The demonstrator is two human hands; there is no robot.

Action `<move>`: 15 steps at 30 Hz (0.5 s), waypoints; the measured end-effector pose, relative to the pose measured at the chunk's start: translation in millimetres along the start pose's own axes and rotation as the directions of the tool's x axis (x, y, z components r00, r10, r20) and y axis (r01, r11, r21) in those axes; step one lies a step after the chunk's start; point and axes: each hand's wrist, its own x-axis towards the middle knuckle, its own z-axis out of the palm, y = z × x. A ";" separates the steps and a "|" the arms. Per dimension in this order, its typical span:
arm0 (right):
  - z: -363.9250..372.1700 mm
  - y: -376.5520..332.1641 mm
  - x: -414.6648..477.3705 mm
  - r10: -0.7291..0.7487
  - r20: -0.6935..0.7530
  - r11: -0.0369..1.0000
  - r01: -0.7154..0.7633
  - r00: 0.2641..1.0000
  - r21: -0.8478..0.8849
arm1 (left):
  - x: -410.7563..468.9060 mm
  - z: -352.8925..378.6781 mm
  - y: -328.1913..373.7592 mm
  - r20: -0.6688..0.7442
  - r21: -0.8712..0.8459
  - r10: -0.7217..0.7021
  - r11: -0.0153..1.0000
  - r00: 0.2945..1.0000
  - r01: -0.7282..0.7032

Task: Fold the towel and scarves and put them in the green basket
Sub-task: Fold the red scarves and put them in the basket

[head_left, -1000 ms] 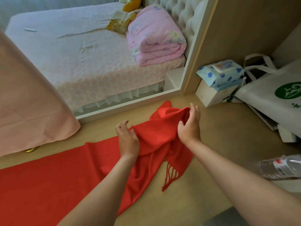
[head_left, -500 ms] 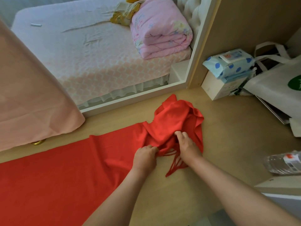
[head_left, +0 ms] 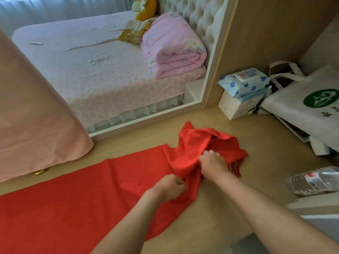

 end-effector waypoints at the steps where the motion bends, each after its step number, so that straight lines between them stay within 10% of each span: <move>1: 4.9 -4.3 -3.3 -0.040 0.026 0.988 0.035 0.999 0.152 | 2.3 3.6 -5.2 -0.133 0.115 0.063 0.992 0.989 -0.048; 6: 28.8 -10.6 -12.4 -0.069 0.082 0.894 0.025 0.994 0.448 | 8.2 9.4 -26.9 -0.386 0.304 0.194 0.950 0.902 -0.075; 15: 18.0 20.4 11.4 0.333 0.054 0.934 -0.321 0.941 -0.158 | 47.2 1.7 -16.8 -0.156 0.479 0.095 0.878 0.983 -0.009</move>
